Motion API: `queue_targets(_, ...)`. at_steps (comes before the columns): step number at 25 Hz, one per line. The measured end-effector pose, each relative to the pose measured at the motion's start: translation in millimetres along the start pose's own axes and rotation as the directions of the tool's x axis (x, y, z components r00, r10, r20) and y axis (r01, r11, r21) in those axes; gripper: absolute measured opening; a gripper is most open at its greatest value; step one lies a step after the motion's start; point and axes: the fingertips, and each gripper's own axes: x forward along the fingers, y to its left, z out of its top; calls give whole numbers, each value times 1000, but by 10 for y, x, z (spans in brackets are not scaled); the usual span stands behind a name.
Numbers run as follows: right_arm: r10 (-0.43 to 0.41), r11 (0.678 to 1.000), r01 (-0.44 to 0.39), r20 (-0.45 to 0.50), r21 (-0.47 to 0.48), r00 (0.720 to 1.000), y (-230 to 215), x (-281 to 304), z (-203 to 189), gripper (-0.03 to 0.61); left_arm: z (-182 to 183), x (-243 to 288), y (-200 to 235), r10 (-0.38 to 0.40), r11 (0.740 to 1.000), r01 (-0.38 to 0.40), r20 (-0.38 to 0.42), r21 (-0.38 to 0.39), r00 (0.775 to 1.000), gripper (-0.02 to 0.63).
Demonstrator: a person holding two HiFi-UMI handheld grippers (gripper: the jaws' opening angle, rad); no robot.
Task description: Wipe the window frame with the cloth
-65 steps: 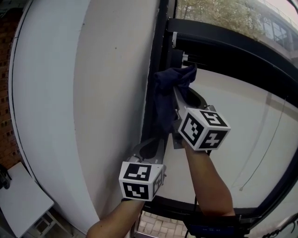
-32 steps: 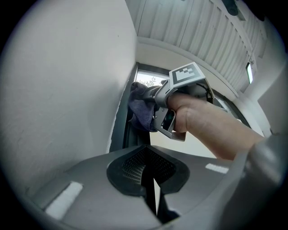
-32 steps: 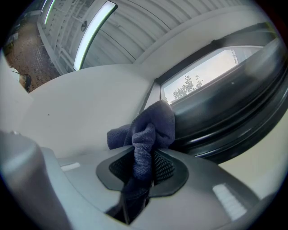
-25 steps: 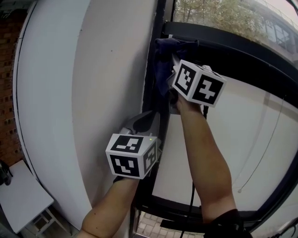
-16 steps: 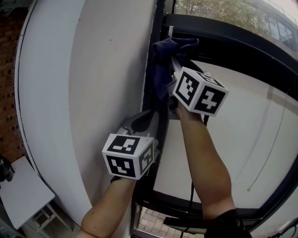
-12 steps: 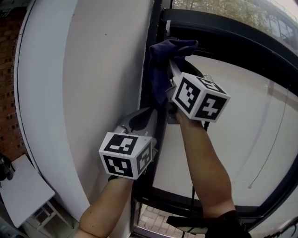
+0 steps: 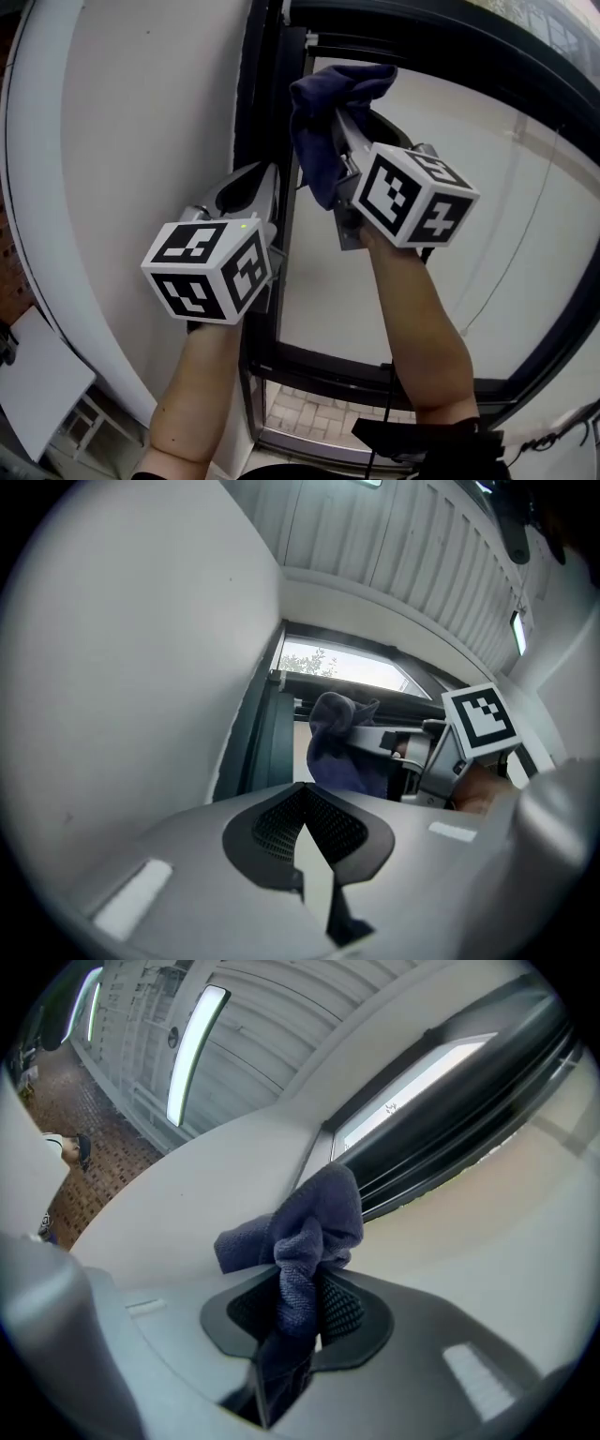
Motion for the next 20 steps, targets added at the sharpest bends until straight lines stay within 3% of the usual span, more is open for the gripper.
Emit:
queue_targets(10, -180, 979, 175, -41, -101, 983, -866, -1024, 295, 86, -62, 426, -1094, -185, 980, 187, 35, -65, 982, 0)
queue_targets(16, -292, 946, 281, -50, -160, 955, -1152, -1552, 496, 85, -104, 487, -1636, -290, 953, 292, 29, -85, 957, 0)
queue_targets(20, -398, 903, 382, -49, -198, 916, -1374, -2045, 699, 86, -140, 464, -2029, -367, 922, 367, 27, -119, 930, 0)
